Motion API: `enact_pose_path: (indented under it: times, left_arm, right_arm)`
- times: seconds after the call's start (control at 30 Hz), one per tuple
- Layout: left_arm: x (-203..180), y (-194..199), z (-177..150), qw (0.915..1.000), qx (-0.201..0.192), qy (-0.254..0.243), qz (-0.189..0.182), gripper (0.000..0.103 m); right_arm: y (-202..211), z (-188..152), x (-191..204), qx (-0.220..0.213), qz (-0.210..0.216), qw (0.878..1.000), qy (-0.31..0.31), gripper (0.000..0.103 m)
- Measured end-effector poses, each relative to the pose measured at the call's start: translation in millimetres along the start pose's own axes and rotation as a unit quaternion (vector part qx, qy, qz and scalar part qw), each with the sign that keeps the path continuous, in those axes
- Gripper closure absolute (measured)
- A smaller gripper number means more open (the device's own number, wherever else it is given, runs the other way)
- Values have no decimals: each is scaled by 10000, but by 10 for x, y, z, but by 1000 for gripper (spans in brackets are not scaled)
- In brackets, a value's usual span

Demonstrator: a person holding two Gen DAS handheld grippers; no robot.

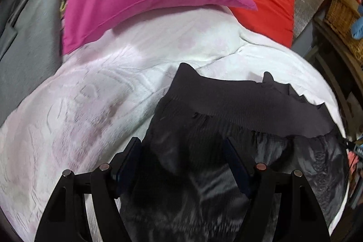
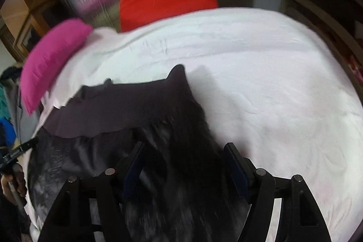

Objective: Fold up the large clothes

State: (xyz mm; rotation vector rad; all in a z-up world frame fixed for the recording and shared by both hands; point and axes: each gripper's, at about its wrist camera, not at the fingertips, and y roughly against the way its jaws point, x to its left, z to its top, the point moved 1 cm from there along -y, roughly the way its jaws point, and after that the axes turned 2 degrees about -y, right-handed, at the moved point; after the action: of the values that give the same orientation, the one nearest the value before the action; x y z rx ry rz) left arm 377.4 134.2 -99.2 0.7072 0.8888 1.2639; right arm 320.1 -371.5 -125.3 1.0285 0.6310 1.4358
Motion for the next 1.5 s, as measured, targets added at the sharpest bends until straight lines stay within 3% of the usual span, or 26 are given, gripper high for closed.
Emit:
enact_pose_path:
  times: [0.03, 0.07, 0.1, 0.17, 0.27, 0.4, 0.57, 0.67, 0.7, 0.73, 0.8, 0.87, 0.97, 1.0, 1.03, 1.07, 1.1, 1.13, 1.2, 1.3, 1.4, 1.5]
  left_arm:
    - [-31, -31, 11, 9999, 0, -125, 103, 38]
    - [-59, -72, 27, 9994, 55, -244, 255, 71]
    - [-68, -118, 44, 9985, 167, -323, 400, 89]
    - [-54, -89, 77, 9989, 85, -274, 360, 93]
    - [-45, 26, 137, 9991, -229, -152, 310, 94]
    - [-48, -302, 107, 9988, 20, -103, 471, 92]
    - [-26, -335, 111, 9988, 58, -99, 477, 91]
    - [-45, -206, 141, 9989, -116, -149, 422, 82]
    - [-41, -147, 148, 9991, -197, -138, 359, 76]
    - [-35, -82, 168, 9990, -295, -110, 310, 69]
    - [-16, 52, 239, 9979, -614, 1, 218, 34]
    - [-37, 62, 319, 9967, -772, 9, 245, 32]
    - [-93, -183, 396, 9991, -354, -31, 225, 32]
    - [-116, -277, 393, 9995, -217, -48, 218, 39]
    - [-147, -357, 379, 9995, -115, -123, 271, 55]
    - [-187, -396, 356, 9989, 10, -192, 433, 79]
    - [-208, -425, 346, 9985, 61, -242, 495, 80]
    - [-220, -394, 342, 9981, -37, -298, 544, 83]
    - [-181, -397, 339, 9971, -152, -287, 685, 84]
    - [-70, -576, 301, 9978, -4, -92, 664, 84]
    - [-188, -563, 290, 9948, -65, -377, 941, 83]
    - [-195, -573, 278, 9942, -88, -397, 994, 82]
  right_arm:
    - [-57, 27, 34, 81, 45, 9999, 63, 52]
    - [-86, 43, 66, 136, 7, 9998, 165, 70]
    - [-56, 63, 102, 92, -25, 9995, 285, 88]
    - [118, 101, 174, -220, -146, 9983, 517, 93]
    - [373, 155, 95, -707, -273, 9959, 492, 94]
    - [26, 43, -210, -396, -443, 9982, 68, 95]
    - [-102, 6, -288, -358, -403, 9983, -240, 94]
    - [-8, 30, -338, -274, 27, 9986, -454, 85]
    - [60, 42, -366, -328, 181, 9980, -515, 71]
    - [130, 48, -383, -413, 299, 9971, -568, 44]
    - [256, 83, -429, -677, 353, 9949, -661, 16]
    - [254, 170, -437, -680, 429, 9945, -667, 16]
    - [-22, 271, -378, -147, 411, 9978, -504, 16]
    - [-161, 284, -351, 62, 329, 9986, -420, 18]
    - [-229, 290, -318, 124, 361, 9987, -336, 39]
    - [-239, 292, -295, 126, 463, 9985, -271, 67]
    - [-169, 305, -224, -47, 320, 9994, -126, 81]
    - [-87, 309, -167, -217, 206, 9995, 63, 87]
    - [49, 325, -159, -556, -150, 9980, 270, 89]
    - [-207, 256, -418, -256, -118, 9995, -134, 89]
    - [-310, 185, -349, -325, -332, 9989, -52, 89]
    - [-321, 193, -376, -322, -328, 9989, -110, 88]
